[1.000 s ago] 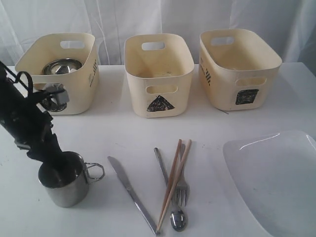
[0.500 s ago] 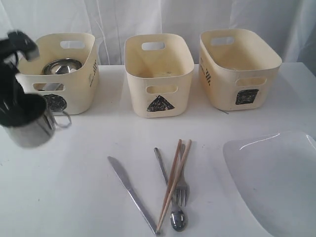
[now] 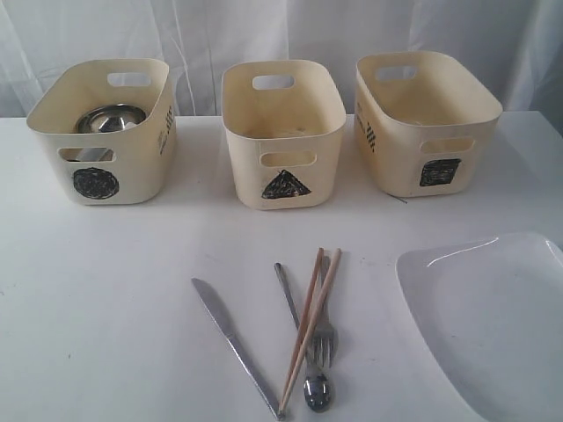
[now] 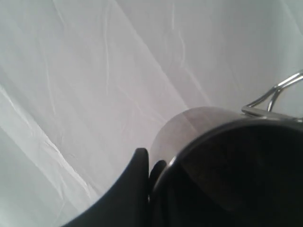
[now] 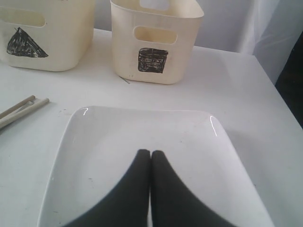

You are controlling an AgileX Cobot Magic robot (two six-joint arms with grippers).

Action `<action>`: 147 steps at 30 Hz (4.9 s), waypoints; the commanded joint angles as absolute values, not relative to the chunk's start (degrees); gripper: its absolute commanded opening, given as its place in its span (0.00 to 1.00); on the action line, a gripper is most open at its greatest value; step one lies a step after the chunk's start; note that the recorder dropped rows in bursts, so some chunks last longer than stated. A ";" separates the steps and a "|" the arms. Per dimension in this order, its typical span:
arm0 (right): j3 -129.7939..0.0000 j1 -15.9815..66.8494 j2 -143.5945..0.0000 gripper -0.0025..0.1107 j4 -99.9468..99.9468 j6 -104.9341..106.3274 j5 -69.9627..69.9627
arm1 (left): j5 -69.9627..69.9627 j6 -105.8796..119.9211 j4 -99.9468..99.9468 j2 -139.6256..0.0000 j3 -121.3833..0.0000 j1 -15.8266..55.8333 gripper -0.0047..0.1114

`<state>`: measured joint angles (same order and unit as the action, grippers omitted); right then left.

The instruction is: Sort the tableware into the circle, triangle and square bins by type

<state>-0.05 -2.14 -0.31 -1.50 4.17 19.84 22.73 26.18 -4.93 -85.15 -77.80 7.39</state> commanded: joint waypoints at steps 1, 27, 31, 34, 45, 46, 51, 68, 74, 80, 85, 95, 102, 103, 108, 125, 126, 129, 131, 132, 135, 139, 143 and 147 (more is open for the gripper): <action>0.00 -2.41 0.00 0.02 -1.70 4.24 19.63 | 41.13 22.15 -5.96 -96.92 -77.45 7.39 0.04; 0.00 -2.41 0.00 0.02 -1.70 4.24 19.63 | 8.91 20.20 -8.89 -109.03 -91.05 6.99 0.58; 0.00 -2.41 0.00 0.02 -1.70 4.24 19.63 | 2.94 20.76 -8.89 -104.91 -92.14 6.99 0.58; 0.00 -2.41 0.00 0.02 -1.70 4.24 19.63 | -5.52 21.75 -8.49 -100.70 -93.39 6.99 0.58; 0.00 -2.41 0.00 0.02 -1.70 4.24 19.63 | -43.43 20.12 -6.09 -75.53 -97.29 6.99 0.15; 0.00 -2.41 0.00 0.02 -1.70 4.24 19.63 | -47.01 20.12 -5.46 -73.67 -97.29 6.99 0.08; 0.00 -2.41 0.00 0.02 -1.70 4.24 19.63 | -61.18 14.57 -3.97 -67.41 -96.28 6.99 0.04; 0.00 -2.41 0.00 0.02 -1.70 4.24 19.63 | -31.48 22.61 -10.38 -24.50 -47.71 6.99 0.04; 0.00 -2.41 0.00 0.02 -1.70 4.24 19.63 | -31.30 20.96 -16.55 -13.82 -28.34 6.99 0.04; 0.00 -2.41 0.00 0.02 -1.70 4.24 19.63 | -30.84 18.25 -14.91 -11.36 -21.75 6.99 0.04; 0.00 -2.41 0.00 0.02 -1.70 4.24 19.63 | -29.05 7.81 -6.40 -11.36 -21.75 6.99 0.04; 0.00 -2.41 0.00 0.02 -1.70 4.24 19.63 | -15.73 -37.68 25.75 -11.06 -7.95 6.99 0.04; 0.00 -2.41 0.00 0.02 -1.70 4.24 19.63 | -15.61 -41.94 28.81 -3.92 0.00 5.11 0.04; 0.00 -2.41 0.00 0.02 -1.70 4.24 19.63 | -16.58 -39.87 28.81 -2.89 0.00 4.85 0.04; 0.00 -2.41 0.00 0.02 -1.70 4.24 19.63 | -18.18 -35.62 29.05 0.00 0.00 4.47 0.04; 0.00 -2.41 0.00 0.02 -1.70 4.24 19.63 | -17.95 -31.21 27.77 0.00 0.00 4.47 0.04; 0.00 -2.41 0.00 0.02 -1.70 4.24 19.63 | -17.95 -31.21 27.77 0.00 0.00 4.47 0.04; 0.00 -2.41 0.00 0.02 -1.70 4.24 19.63 | -17.95 -31.21 27.77 0.00 0.00 4.47 0.04; 0.00 -2.41 0.00 0.02 -1.70 4.24 19.63 | -17.95 -31.21 27.77 0.00 0.00 4.47 0.04; 0.00 -2.41 0.00 0.02 -1.70 4.24 19.63 | -17.95 -31.21 27.77 0.00 0.00 4.47 0.04; 0.00 -2.41 0.00 0.02 -1.70 4.24 19.63 | -17.95 -31.21 27.77 0.00 0.00 4.47 0.04; 0.00 -2.41 0.00 0.02 -1.70 4.24 19.63 | -17.95 -31.21 27.77 0.00 0.00 4.47 0.04; 0.00 -2.41 0.00 0.02 -7.21 12.72 15.04 | -17.95 -31.21 27.77 0.00 0.00 4.47 0.04; 0.00 -2.41 0.00 0.02 11.41 -7.56 -15.42 | -17.95 -31.21 27.77 0.00 0.00 4.47 0.04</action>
